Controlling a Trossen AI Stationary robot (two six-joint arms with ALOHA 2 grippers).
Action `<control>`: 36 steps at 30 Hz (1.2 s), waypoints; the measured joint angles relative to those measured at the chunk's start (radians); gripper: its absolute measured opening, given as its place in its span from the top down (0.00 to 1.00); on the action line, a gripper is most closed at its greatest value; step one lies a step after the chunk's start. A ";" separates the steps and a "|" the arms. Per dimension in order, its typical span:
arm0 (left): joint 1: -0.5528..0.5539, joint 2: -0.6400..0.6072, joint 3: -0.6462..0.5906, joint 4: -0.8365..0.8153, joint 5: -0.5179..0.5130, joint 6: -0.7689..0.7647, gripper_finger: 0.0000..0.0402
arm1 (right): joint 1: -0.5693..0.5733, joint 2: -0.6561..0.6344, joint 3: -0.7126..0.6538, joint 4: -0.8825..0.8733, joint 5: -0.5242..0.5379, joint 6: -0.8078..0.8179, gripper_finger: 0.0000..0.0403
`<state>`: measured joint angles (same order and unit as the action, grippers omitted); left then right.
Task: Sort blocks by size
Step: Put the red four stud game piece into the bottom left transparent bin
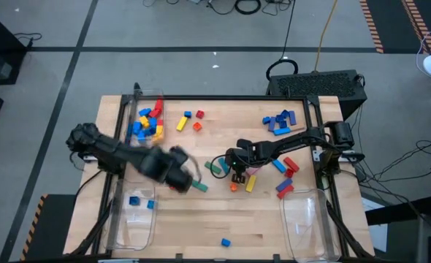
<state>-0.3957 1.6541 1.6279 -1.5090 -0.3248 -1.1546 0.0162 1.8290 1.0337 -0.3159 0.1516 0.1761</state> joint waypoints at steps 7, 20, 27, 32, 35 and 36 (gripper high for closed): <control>-0.216 0.007 -0.030 -0.037 0.002 -0.308 0.64 | -0.001 0.000 0.000 0.020 0.000 -0.005 0.91; -0.382 -0.001 -0.269 -0.061 0.252 -0.566 0.64 | -0.001 0.000 0.000 0.111 0.000 -0.055 0.91; -0.385 -0.051 -0.431 0.053 0.319 -0.560 0.64 | -0.001 0.000 0.000 0.110 0.000 -0.058 0.91; -0.385 -0.076 -0.507 0.116 0.322 -0.566 0.64 | -0.001 0.000 0.000 0.110 0.000 -0.058 0.91; -0.385 -0.076 -0.529 0.119 0.321 -0.566 0.64 | -0.001 0.000 0.000 0.109 0.000 -0.058 0.90; -0.384 -0.076 -0.532 0.119 0.321 -0.566 0.63 | -0.001 0.000 0.000 0.108 0.000 -0.058 0.90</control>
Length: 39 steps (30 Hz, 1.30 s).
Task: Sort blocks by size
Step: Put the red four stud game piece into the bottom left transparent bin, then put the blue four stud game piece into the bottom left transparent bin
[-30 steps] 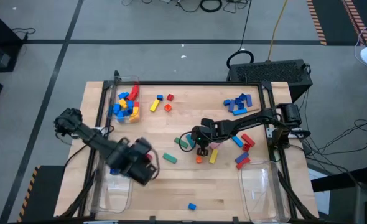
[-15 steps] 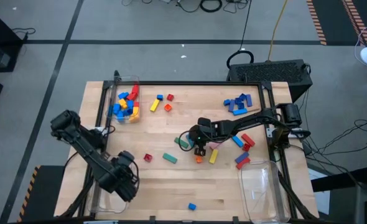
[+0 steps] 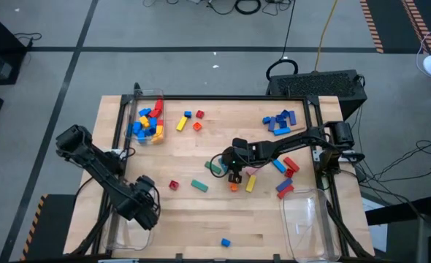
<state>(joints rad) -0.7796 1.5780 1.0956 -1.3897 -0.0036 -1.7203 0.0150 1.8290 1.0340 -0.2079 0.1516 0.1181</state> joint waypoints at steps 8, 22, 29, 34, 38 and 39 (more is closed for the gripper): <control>0.025 0.000 -0.004 0.002 0.000 0.070 0.42 | 0.000 0.000 0.000 -0.011 0.000 0.025 0.87; 0.186 0.000 0.158 -0.096 -0.039 0.428 0.36 | 0.000 0.000 0.000 -0.034 -0.029 0.054 0.87; 0.307 0.000 0.276 -0.119 -0.174 0.672 0.36 | 0.000 0.000 0.000 -0.038 -0.028 0.054 0.87; 0.442 0.000 0.294 -0.085 -0.266 0.905 0.36 | 0.000 0.000 0.000 -0.037 -0.027 0.054 0.87; 0.550 0.000 0.294 -0.025 -0.372 1.179 0.36 | 0.000 0.000 0.000 -0.037 -0.027 0.054 0.87; 0.578 0.000 0.294 0.001 -0.398 1.242 0.36 | 0.000 0.000 0.000 -0.037 -0.027 0.054 0.87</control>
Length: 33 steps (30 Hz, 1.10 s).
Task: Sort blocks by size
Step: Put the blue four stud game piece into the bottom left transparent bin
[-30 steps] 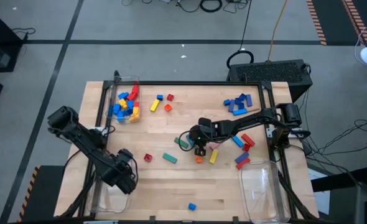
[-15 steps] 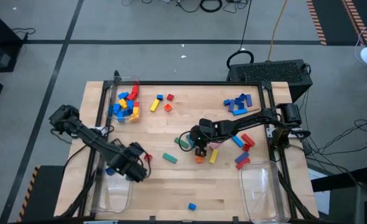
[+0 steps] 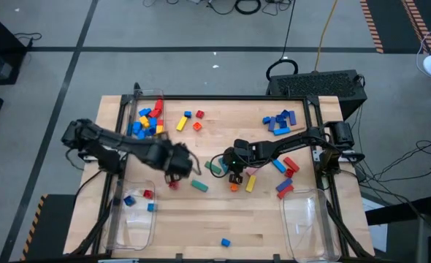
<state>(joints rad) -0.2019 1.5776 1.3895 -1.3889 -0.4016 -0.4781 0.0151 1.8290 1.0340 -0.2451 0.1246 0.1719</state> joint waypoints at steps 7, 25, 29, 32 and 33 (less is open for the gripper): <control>0.241 0.007 0.000 0.189 -0.012 0.369 0.37 | 0.000 0.000 0.000 0.000 0.000 0.000 0.87; 0.665 0.201 0.000 0.475 0.092 0.975 0.45 | 0.000 0.000 0.000 -0.020 0.002 -0.017 0.87; 0.694 0.290 0.000 0.472 0.090 0.956 0.45 | 0.000 0.000 0.000 -0.020 0.002 -0.026 0.87; 0.701 0.349 0.000 0.468 0.060 0.957 0.45 | 0.000 0.000 0.000 -0.020 0.002 -0.027 0.87; 0.704 0.369 0.004 0.466 0.050 0.958 0.45 | 0.000 0.000 0.000 -0.020 0.002 -0.030 0.87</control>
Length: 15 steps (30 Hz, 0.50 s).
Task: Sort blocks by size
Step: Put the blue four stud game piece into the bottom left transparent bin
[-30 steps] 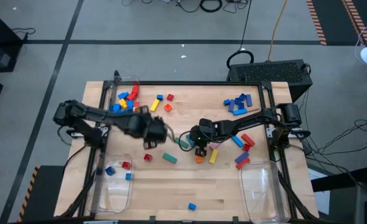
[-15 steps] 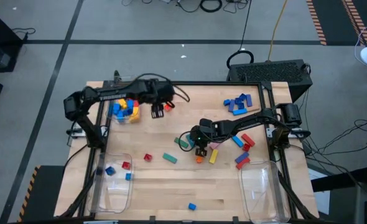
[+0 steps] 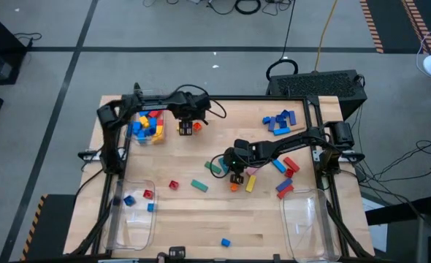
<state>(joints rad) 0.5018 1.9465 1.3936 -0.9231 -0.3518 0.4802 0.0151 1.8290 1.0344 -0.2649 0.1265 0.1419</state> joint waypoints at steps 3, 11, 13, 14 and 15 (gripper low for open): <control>0.006 0.054 0.026 -0.002 -0.023 0.006 0.45 | 0.000 0.000 0.000 0.000 0.000 -0.006 0.87; 0.011 0.096 0.111 0.001 -0.050 0.066 0.45 | 0.000 0.000 0.000 0.000 0.000 -0.020 0.87; 0.019 0.096 0.127 0.000 -0.049 0.080 0.45 | 0.000 0.000 0.000 0.000 0.000 -0.026 0.87; 0.025 0.096 0.134 0.000 -0.043 0.083 0.45 | 0.000 0.000 0.000 0.000 0.000 -0.029 0.87; 0.034 0.096 0.139 0.001 -0.031 0.083 0.45 | 0.000 0.000 0.000 0.000 0.000 -0.031 0.87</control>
<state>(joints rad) 0.5355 2.0426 1.5323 -0.9225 -0.3833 0.5632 0.0151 1.8290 1.0344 -0.2653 0.1265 0.1114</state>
